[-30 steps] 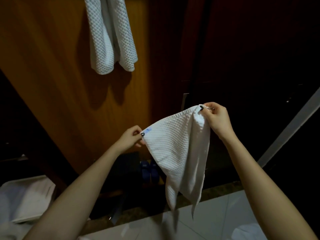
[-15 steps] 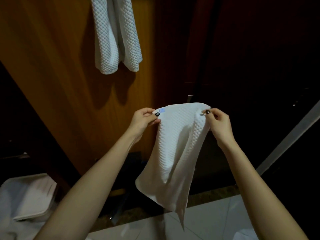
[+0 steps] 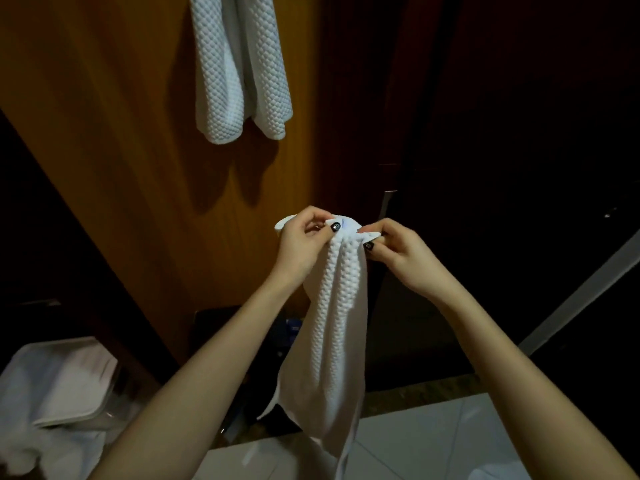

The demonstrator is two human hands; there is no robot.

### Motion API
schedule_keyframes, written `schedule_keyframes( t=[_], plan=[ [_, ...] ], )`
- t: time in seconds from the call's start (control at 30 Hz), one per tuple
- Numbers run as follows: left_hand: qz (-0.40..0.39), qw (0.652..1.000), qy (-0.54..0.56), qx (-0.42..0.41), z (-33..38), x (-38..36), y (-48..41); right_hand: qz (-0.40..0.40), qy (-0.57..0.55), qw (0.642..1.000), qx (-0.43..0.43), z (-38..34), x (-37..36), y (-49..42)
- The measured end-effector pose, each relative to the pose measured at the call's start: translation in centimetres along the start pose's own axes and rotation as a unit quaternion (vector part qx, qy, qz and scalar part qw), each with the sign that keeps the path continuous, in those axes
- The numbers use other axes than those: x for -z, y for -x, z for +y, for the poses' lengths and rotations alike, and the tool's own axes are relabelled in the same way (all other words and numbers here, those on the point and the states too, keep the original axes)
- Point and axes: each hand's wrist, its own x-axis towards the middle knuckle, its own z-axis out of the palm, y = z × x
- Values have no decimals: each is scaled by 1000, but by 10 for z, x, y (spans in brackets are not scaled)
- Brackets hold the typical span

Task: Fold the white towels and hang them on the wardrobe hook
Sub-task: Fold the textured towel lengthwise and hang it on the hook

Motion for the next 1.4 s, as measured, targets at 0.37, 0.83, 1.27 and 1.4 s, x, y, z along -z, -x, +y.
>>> schedule_keyframes(
  t=[0.37,0.83,1.27,1.4],
  plan=[
    [-25,998,49,26,13,19,17,44,106,986,118,-22,-20,-20],
    [1,999,21,-40,40,35,13,6,191,970,152,-58,-11,-33],
    [24,997,-5,-72,56,52,15,-39,206,967,142,-79,-13,-41],
    [21,997,-3,-80,60,58,15,-38,183,971,146,-81,-15,-43]
  ],
)
